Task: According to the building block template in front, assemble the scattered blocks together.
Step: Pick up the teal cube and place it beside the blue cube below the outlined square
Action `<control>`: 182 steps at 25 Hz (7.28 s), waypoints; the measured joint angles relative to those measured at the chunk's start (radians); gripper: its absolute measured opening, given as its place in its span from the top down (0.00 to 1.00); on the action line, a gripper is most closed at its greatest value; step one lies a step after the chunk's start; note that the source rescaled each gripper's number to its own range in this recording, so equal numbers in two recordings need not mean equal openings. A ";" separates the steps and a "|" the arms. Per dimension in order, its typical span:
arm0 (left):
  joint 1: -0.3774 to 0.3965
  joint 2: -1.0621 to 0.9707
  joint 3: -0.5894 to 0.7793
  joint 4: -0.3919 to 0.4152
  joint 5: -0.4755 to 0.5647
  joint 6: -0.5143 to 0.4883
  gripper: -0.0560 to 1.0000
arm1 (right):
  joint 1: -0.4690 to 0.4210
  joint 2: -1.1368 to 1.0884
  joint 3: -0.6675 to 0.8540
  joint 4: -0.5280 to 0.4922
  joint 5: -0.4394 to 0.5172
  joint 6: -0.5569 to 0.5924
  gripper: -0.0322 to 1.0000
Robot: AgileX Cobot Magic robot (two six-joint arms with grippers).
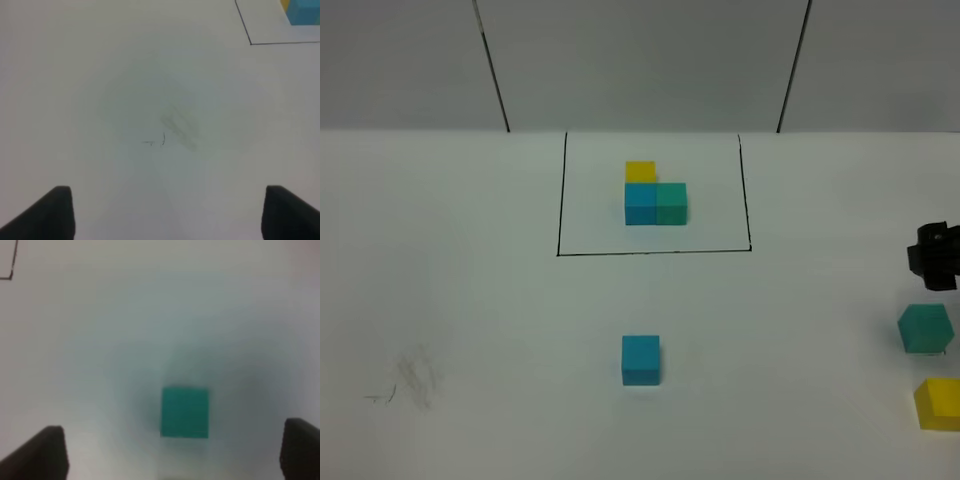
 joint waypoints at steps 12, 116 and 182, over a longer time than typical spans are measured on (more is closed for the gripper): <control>0.000 0.000 0.000 0.000 0.000 0.000 0.21 | -0.039 0.261 -0.014 -0.003 -0.076 -0.007 0.19; 0.000 0.000 0.001 0.000 0.000 -0.001 0.21 | 0.559 0.680 -0.455 0.255 0.171 -1.179 0.70; 0.000 0.000 0.001 0.000 0.000 0.000 0.22 | 0.497 0.560 -0.490 0.099 0.213 -0.610 0.28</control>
